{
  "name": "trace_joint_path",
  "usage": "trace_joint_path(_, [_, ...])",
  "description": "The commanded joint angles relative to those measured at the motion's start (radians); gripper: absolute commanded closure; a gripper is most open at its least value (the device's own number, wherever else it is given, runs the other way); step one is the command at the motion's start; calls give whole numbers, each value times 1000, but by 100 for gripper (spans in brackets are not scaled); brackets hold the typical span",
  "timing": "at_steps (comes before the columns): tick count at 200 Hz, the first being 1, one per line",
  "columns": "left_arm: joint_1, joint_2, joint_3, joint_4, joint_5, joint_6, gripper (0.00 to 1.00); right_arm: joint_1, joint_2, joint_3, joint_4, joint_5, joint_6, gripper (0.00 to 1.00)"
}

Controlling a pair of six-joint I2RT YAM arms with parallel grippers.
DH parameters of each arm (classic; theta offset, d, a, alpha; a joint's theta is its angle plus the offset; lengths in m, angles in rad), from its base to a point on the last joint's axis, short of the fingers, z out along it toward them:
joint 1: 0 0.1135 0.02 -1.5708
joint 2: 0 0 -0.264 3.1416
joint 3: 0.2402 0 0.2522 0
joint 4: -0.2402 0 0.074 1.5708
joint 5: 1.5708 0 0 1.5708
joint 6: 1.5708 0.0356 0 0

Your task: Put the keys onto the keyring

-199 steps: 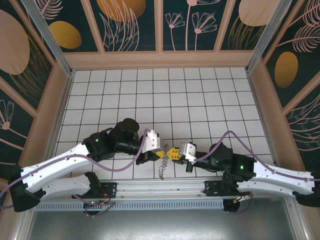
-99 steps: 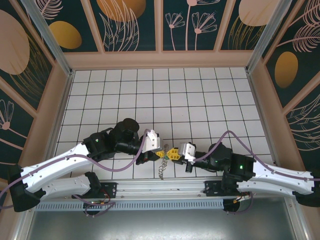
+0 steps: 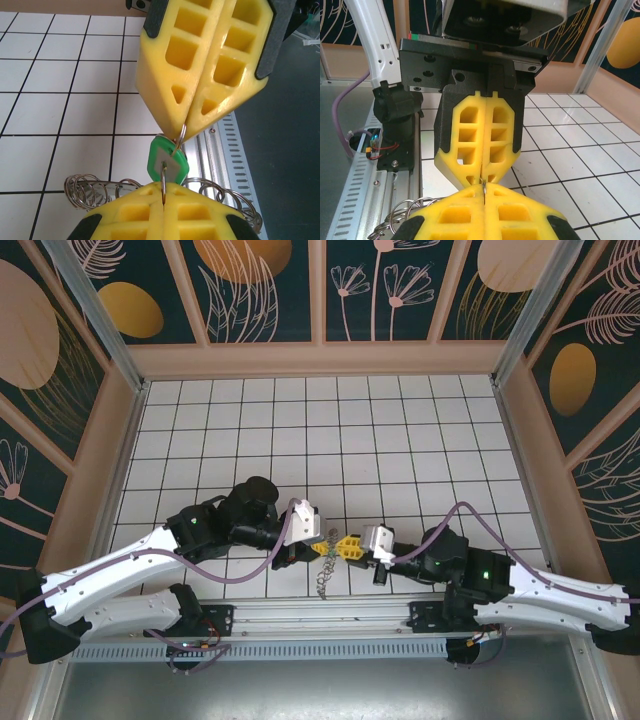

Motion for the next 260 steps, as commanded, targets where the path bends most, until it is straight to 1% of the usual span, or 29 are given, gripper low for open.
trace_joint_path(1, [1, -2, 13, 31, 20, 13, 100, -10, -4, -8, 17, 13, 0, 100])
trace_joint_path(79, [1, -2, 15, 29, 21, 18, 100, -26, 20, -3, 14, 2, 1, 100])
trace_joint_path(221, [1, -2, 13, 28, 17, 17, 100, -40, 18, 3, 4, -94, 2, 100])
trace_joint_path(260, [1, -3, 12, 28, 18, 17, 100, -40, 16, 6, -2, -92, 2, 100])
